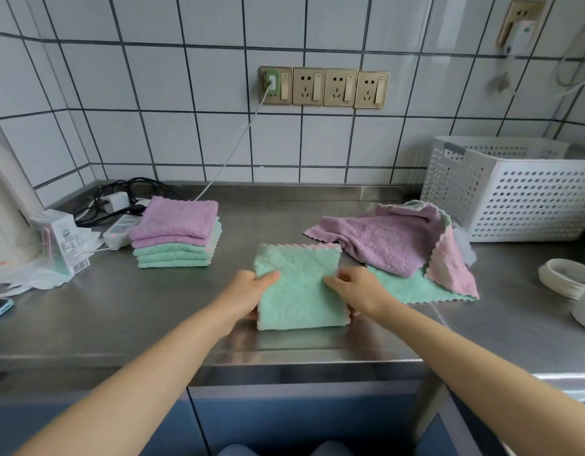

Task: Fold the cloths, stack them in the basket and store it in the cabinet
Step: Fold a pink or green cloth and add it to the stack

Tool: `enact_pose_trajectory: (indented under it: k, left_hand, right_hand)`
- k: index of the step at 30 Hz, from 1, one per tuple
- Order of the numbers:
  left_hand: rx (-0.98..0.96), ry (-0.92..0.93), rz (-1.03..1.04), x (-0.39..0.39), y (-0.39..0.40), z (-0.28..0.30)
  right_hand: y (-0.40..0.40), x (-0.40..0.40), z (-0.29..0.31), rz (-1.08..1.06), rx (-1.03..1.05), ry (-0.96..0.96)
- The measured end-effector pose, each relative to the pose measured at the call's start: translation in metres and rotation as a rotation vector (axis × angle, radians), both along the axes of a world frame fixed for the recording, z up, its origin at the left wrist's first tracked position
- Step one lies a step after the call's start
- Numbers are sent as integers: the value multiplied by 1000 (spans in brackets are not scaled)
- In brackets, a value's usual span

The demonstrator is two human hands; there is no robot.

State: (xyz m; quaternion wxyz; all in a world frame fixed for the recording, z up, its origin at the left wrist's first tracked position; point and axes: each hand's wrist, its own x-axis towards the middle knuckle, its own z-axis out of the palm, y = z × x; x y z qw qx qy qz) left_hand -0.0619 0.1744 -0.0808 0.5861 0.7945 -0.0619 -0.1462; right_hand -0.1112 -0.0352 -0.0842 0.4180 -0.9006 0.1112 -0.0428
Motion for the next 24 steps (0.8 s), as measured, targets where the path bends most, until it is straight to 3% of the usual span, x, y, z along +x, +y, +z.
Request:
enact_pose_trajectory:
  k: [3,7,13,24]
  left_hand:
    - [-5,125,68,8,-7,-10]
    - [11,105,45,7,-5,-12]
    - [135,-117,115,-1,-6,-19]
    - [100,-233,133,-13,3,-29]
  right_hand:
    - [5,23,-14,-122,-245,153]
    - [18,19,-24,-189,-532,85]
    - [18,14,-24,-232,-489,8]
    - [20,9,-31,-207,-584,-96]
